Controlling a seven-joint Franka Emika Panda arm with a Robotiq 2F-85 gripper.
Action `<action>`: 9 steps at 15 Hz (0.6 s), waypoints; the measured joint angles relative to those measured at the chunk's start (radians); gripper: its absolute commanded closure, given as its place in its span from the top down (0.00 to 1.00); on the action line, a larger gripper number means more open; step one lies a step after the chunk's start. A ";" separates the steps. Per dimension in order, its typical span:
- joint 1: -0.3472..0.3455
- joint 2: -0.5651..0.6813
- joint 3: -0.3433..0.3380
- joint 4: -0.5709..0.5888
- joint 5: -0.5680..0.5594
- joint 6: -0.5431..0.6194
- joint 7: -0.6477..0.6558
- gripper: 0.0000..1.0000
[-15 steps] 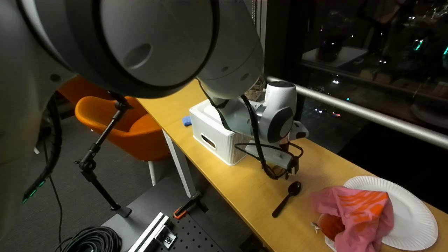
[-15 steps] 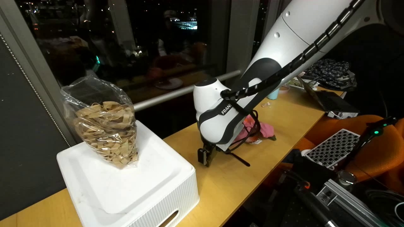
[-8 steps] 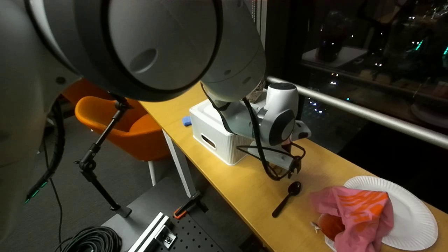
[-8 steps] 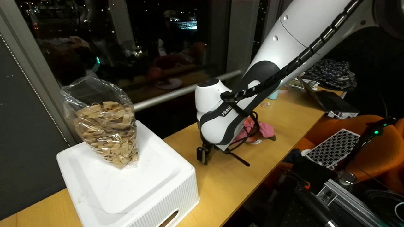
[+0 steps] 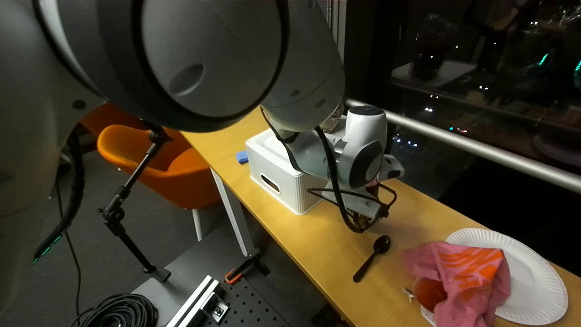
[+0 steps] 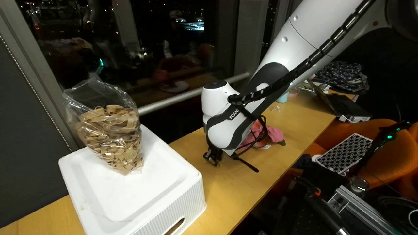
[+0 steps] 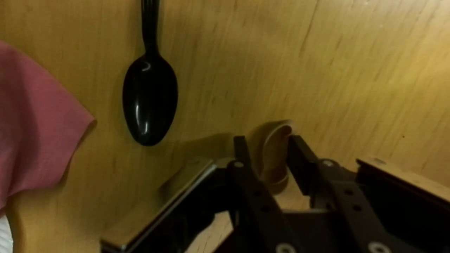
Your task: Pick the three brown rubber bands from the table and put them in the clear rubber band bag one by one
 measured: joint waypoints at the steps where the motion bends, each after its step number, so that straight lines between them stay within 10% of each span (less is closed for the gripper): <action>1: 0.000 0.000 0.000 0.000 0.000 0.000 0.001 0.00; 9: 0.000 -0.006 -0.004 0.004 0.000 0.000 0.013 0.00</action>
